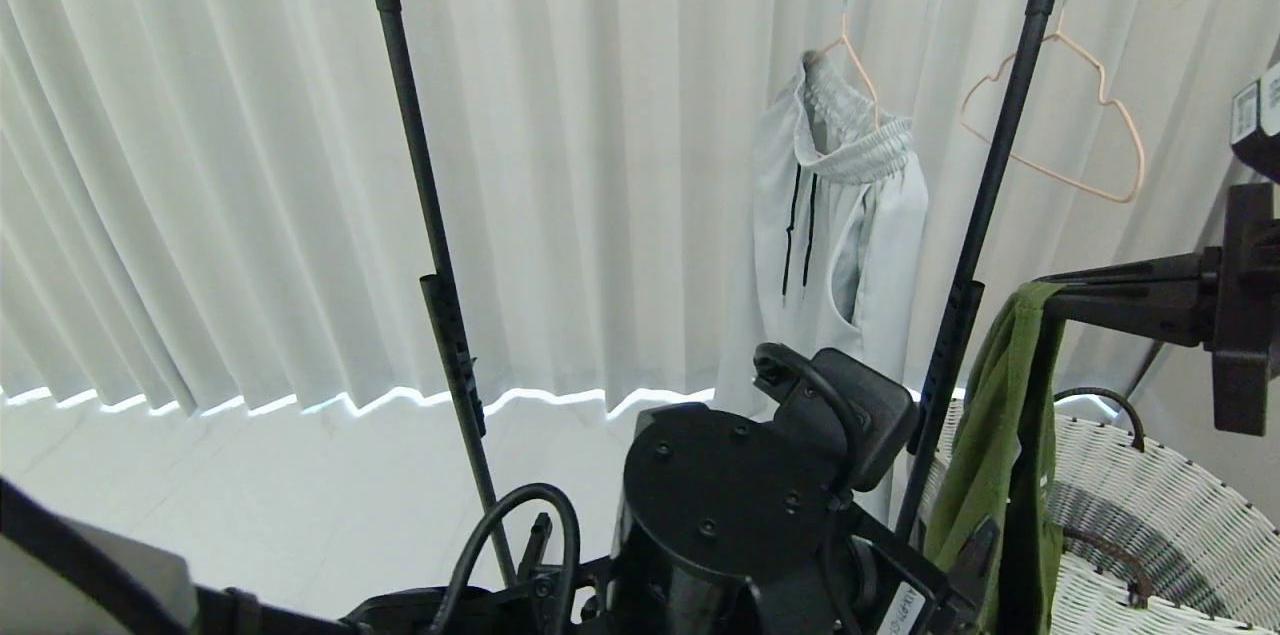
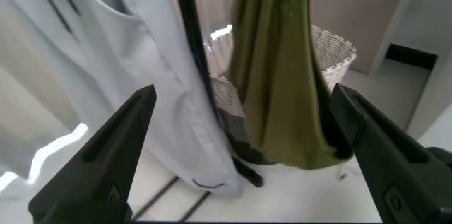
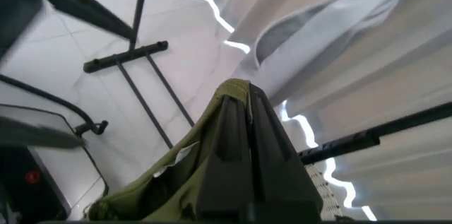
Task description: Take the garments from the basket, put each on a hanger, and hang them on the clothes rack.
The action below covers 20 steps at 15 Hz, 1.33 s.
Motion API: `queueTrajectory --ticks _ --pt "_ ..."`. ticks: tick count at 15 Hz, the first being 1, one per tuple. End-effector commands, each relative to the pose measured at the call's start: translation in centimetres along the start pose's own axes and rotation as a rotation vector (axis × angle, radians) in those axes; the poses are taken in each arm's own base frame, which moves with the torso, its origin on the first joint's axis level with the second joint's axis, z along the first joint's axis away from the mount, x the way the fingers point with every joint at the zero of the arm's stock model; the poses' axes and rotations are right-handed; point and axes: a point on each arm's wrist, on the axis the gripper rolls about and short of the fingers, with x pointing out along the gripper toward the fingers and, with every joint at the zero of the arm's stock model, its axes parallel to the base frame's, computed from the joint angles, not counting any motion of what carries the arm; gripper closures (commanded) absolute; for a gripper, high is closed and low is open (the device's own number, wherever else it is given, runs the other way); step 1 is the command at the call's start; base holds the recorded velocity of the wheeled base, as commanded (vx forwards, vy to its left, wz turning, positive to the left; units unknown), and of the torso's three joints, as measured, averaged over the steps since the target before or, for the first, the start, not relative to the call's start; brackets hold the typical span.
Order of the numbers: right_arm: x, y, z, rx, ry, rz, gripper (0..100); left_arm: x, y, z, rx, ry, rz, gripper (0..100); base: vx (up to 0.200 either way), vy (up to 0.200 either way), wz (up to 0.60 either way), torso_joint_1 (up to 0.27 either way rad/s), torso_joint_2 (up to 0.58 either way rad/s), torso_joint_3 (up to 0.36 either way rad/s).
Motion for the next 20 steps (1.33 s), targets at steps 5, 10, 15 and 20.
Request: queueTrajectory --ticks 5,10,15,20 --pt "0.3 0.3 0.1 -0.007 -0.004 0.019 100 2.5 -0.3 -3.4 -0.121 0.104 0.013 0 0.000 0.000 0.00 0.000 0.00 0.000" --pt "0.3 0.5 0.2 -0.015 -0.012 0.034 100 4.4 -0.5 -6.1 -0.129 0.182 -0.040 0 0.000 0.000 0.00 0.000 0.00 0.000" --pt "0.9 1.0 -0.5 -0.012 0.007 0.053 100 4.3 -0.7 -6.0 -0.175 0.183 -0.075 0 0.000 0.000 0.00 0.000 0.00 0.000" --pt "0.9 1.2 -0.5 -0.020 -0.014 0.053 100 2.8 0.5 -9.9 -0.151 0.385 -0.034 0 0.000 0.000 0.00 0.000 0.00 0.000"
